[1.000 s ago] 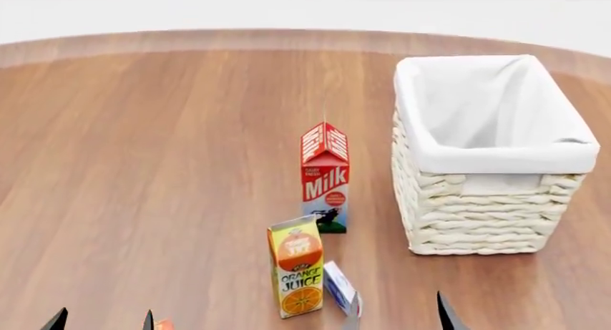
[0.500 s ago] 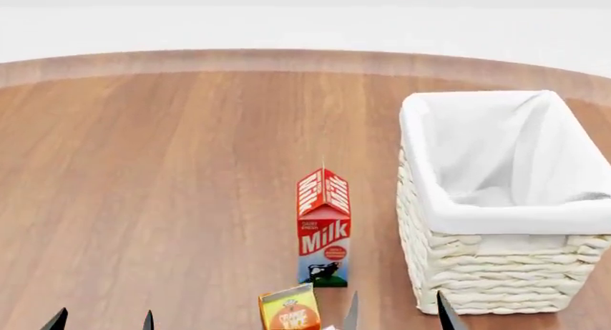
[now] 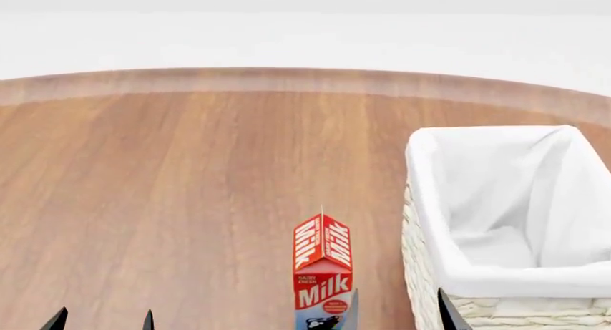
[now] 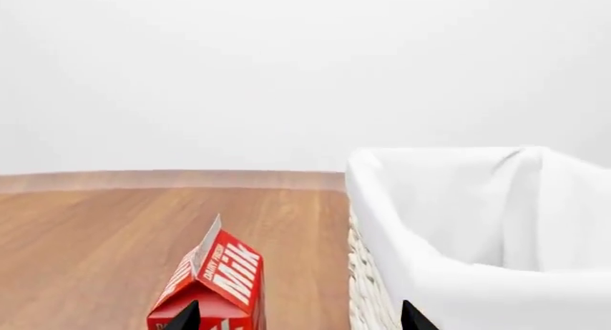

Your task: Pick up the orange juice, and put it in the basket.

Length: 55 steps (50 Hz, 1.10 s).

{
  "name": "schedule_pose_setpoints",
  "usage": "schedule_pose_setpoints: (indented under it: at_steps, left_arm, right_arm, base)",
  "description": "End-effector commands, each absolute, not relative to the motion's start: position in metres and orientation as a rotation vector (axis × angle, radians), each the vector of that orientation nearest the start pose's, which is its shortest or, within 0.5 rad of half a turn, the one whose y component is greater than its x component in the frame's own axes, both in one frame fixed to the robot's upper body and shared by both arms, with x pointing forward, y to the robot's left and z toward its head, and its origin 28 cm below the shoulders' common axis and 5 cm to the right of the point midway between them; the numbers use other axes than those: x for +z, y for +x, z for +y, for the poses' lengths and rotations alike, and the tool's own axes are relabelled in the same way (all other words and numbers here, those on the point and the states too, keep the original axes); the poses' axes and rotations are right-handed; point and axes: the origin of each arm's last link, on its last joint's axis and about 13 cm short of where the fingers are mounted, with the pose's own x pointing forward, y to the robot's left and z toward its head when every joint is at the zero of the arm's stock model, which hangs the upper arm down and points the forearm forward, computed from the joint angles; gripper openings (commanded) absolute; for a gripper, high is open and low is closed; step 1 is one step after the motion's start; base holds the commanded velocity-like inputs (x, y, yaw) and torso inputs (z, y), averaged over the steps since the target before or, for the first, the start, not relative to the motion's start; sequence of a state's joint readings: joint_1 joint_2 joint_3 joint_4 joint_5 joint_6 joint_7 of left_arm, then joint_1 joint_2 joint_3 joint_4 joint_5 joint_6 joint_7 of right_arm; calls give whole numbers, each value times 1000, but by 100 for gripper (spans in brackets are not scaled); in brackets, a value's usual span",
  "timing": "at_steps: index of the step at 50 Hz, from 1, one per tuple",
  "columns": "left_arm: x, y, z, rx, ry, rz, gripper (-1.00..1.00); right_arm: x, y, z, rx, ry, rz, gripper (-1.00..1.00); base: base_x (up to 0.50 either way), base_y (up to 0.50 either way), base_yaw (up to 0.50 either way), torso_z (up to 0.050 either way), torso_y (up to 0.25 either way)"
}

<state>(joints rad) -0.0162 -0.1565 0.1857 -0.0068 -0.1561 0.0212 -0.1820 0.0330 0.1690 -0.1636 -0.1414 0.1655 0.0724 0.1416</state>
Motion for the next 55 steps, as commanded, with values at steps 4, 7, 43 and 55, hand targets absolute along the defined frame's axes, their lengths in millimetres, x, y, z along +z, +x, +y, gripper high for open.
schedule_pose_setpoints:
  at_steps: [4, 7, 43, 55]
  left_arm:
    - [13, 210, 205, -1, 0, 0, 100]
    - [13, 210, 205, -1, 0, 0, 100]
    - [13, 211, 206, -1, 0, 0, 100]
    - [13, 211, 205, -1, 0, 0, 100]
  right_arm:
    - [53, 215, -96, 55, -10, -96, 100]
    - [59, 214, -95, 55, -19, -100, 100]
    - [58, 170, -89, 139, -63, -87, 100]
    - [48, 150, -87, 173, -71, -74, 100]
  base:
    - [0, 0, 0, 0, 0]
    - [0, 0, 0, 0, 0]
    - [0, 0, 0, 0, 0]
    - [0, 0, 0, 0, 0]
